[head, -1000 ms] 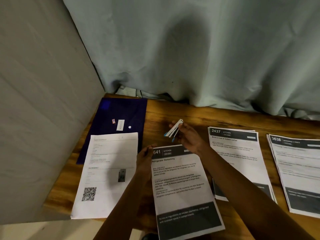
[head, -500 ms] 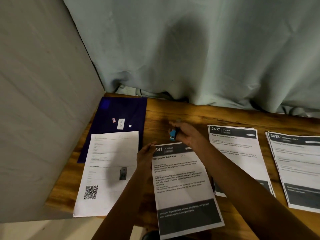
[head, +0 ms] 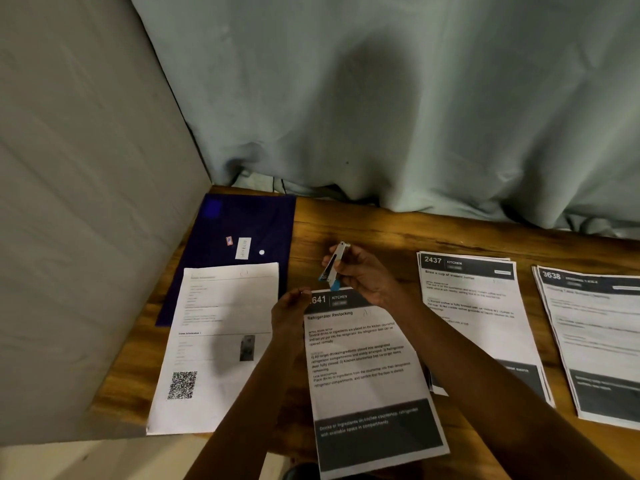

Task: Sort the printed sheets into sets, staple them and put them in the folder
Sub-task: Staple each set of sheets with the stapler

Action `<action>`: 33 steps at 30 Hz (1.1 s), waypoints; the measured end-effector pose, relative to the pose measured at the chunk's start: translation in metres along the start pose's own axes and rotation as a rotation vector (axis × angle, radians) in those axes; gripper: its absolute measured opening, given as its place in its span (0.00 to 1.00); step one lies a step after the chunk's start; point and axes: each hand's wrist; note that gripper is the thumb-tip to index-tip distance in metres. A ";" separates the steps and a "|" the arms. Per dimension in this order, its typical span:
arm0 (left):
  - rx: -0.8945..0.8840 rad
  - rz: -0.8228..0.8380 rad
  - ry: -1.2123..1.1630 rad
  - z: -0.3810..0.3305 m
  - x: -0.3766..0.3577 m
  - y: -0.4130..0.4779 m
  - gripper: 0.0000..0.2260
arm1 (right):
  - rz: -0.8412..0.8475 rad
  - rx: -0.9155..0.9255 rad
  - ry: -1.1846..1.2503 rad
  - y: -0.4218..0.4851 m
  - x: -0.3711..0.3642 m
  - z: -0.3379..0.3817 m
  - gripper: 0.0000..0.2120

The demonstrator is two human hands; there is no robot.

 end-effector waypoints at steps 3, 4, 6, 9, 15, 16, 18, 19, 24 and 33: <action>-0.001 -0.004 -0.026 0.000 0.000 -0.001 0.05 | -0.034 0.026 -0.153 -0.002 -0.001 -0.003 0.15; -0.003 -0.008 -0.028 0.001 0.000 -0.001 0.06 | -0.048 0.048 -0.235 -0.003 -0.002 -0.003 0.15; -0.010 -0.027 -0.017 0.002 -0.001 -0.001 0.06 | -0.067 0.092 -0.385 -0.002 -0.003 -0.003 0.14; -0.007 -0.048 -0.006 0.004 -0.001 0.000 0.06 | -0.108 0.113 -0.505 0.002 -0.005 -0.003 0.12; 0.007 -0.031 -0.003 0.000 -0.002 -0.002 0.05 | -0.115 0.151 -0.566 0.010 -0.007 -0.007 0.12; 0.005 -0.030 -0.002 -0.001 -0.002 -0.002 0.04 | -0.110 0.147 -0.573 0.011 -0.007 -0.007 0.13; -0.001 -0.033 -0.010 -0.002 -0.003 -0.002 0.04 | -0.104 0.132 -0.599 0.013 -0.006 -0.009 0.13; -0.003 -0.039 -0.015 -0.003 -0.003 -0.002 0.04 | -0.101 0.120 -0.611 0.014 -0.005 -0.010 0.13; -0.008 -0.030 -0.048 -0.006 -0.005 -0.004 0.03 | -0.087 0.088 -0.653 0.017 -0.005 -0.014 0.15; -0.007 0.016 -0.066 -0.009 -0.003 -0.006 0.06 | -0.094 0.041 -0.555 0.014 -0.007 -0.013 0.09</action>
Point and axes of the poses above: each hand's wrist, its own y-axis towards the middle knuckle, its own x-axis out of the back of the hand, z = x × y, and after that the axes turned 11 degrees about -x, right-handed
